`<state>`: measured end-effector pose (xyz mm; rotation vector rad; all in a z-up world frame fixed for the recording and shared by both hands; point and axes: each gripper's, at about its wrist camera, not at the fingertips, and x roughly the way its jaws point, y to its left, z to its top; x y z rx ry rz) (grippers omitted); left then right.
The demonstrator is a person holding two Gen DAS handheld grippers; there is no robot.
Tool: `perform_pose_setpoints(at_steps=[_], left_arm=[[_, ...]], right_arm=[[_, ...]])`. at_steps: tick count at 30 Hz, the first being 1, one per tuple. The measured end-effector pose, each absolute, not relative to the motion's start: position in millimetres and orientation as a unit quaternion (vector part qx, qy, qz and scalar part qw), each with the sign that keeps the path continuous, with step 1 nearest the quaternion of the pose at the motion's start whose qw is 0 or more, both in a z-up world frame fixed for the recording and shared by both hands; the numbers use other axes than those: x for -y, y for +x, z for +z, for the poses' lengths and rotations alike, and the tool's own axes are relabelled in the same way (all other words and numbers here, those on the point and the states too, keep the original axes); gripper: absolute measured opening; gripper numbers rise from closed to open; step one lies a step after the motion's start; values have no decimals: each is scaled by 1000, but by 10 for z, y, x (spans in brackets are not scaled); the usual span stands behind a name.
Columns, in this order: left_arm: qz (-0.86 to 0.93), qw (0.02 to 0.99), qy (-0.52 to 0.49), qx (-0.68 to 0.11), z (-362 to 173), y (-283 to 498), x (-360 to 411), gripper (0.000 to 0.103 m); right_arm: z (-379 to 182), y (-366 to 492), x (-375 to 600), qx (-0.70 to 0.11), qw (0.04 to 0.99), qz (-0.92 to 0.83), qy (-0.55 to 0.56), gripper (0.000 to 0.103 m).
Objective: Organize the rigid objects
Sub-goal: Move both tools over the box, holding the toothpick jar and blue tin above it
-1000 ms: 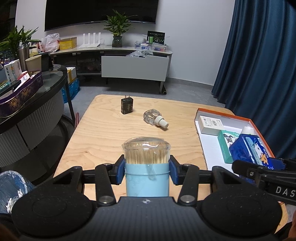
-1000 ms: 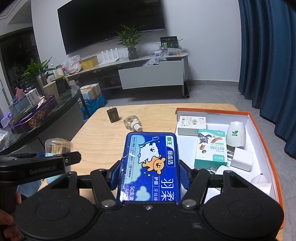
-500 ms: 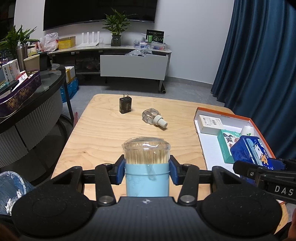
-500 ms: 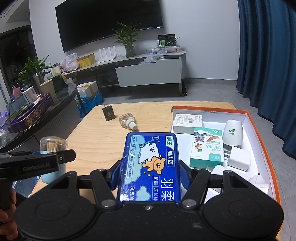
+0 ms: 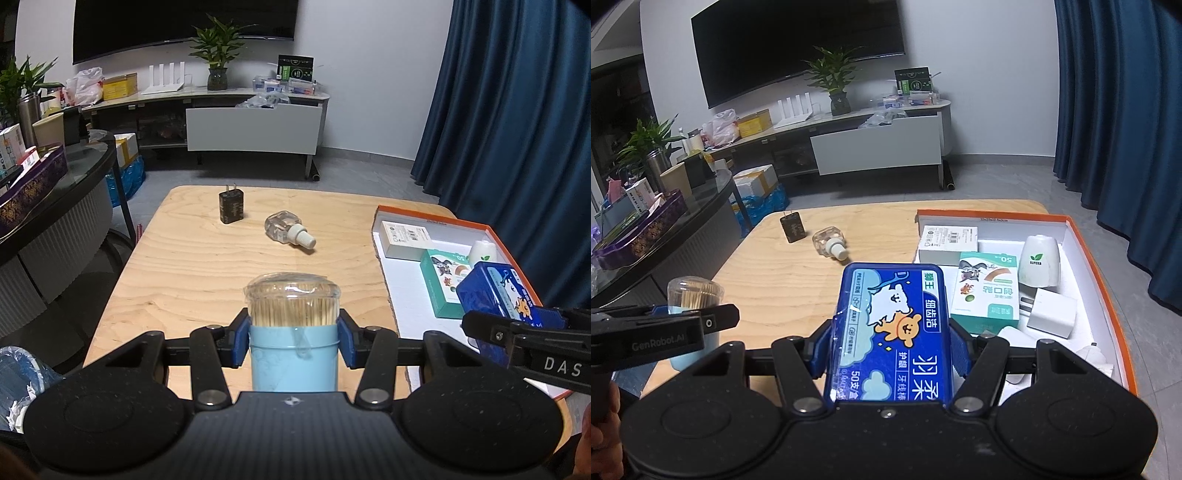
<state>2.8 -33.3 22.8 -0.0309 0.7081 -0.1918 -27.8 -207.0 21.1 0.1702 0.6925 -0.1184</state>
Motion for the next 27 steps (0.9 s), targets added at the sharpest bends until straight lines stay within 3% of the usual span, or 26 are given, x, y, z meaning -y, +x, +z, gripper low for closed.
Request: perform_pose_setpoints(at_steps=[27], left_arm=[[-143, 927, 2, -348, 247, -41, 732, 48]], right_arm=[[240, -419, 2384, -331, 935, -94, 89, 74]])
